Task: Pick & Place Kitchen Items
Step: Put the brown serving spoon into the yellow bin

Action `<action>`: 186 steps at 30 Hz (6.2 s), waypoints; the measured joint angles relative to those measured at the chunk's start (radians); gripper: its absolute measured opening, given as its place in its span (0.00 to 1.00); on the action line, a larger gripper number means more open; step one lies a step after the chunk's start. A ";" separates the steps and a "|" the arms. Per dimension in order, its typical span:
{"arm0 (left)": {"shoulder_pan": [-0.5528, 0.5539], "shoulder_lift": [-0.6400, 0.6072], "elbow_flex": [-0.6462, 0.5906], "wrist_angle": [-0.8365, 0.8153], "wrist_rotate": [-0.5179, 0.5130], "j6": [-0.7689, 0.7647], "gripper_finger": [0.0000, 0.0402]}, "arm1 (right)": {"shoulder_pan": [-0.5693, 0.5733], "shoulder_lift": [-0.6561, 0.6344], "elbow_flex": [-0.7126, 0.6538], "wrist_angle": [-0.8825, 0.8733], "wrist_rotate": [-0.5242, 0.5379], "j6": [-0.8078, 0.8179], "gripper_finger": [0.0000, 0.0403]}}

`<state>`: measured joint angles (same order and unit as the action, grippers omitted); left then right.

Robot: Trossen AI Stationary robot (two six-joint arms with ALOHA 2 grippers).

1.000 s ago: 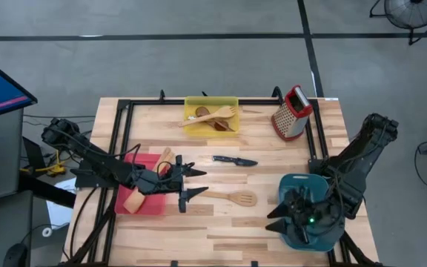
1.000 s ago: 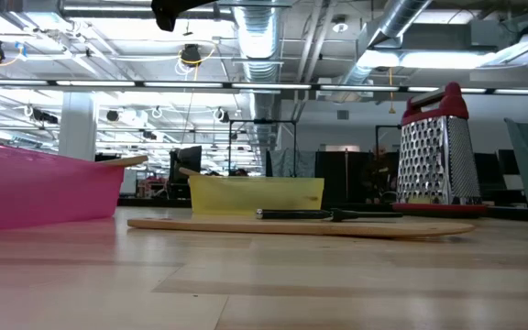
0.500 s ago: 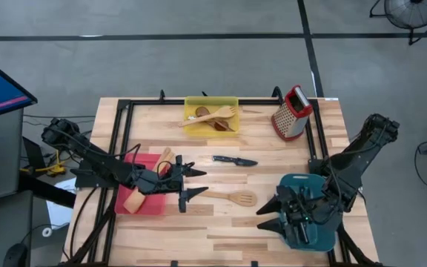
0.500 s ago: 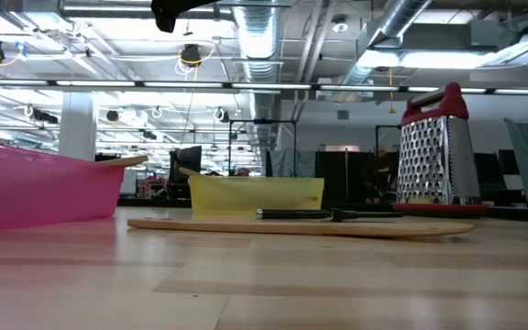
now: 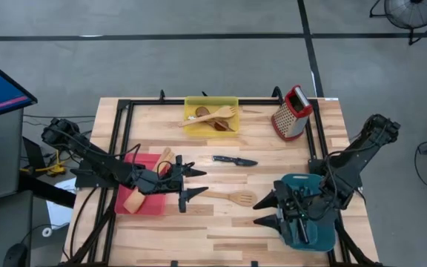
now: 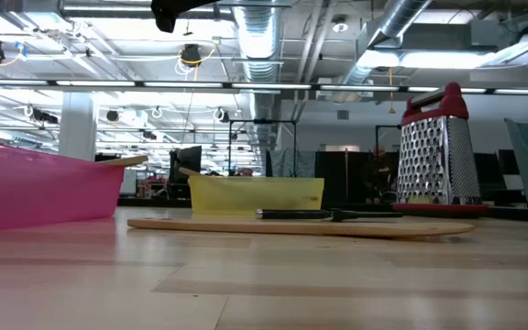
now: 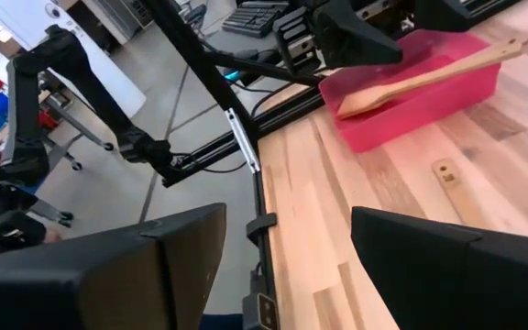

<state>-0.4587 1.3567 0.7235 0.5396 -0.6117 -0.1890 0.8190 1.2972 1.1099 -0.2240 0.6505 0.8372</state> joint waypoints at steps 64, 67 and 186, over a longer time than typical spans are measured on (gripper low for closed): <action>-0.047 -0.633 -0.090 -0.586 0.015 -0.002 0.59 | -0.469 0.688 -0.001 0.092 -0.286 -0.448 0.60; -0.047 -0.638 -0.112 -0.586 0.015 -0.027 0.59 | -0.467 0.703 -0.001 0.091 -0.287 -0.438 0.60; -0.047 -0.636 -0.118 -0.566 0.015 -0.055 0.59 | -0.045 0.041 -0.003 1.059 -0.448 -1.256 0.20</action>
<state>-0.5056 0.7212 0.6056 -0.0269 -0.5968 -0.2443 0.7738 1.3384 1.1065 0.8351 0.2024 -0.4187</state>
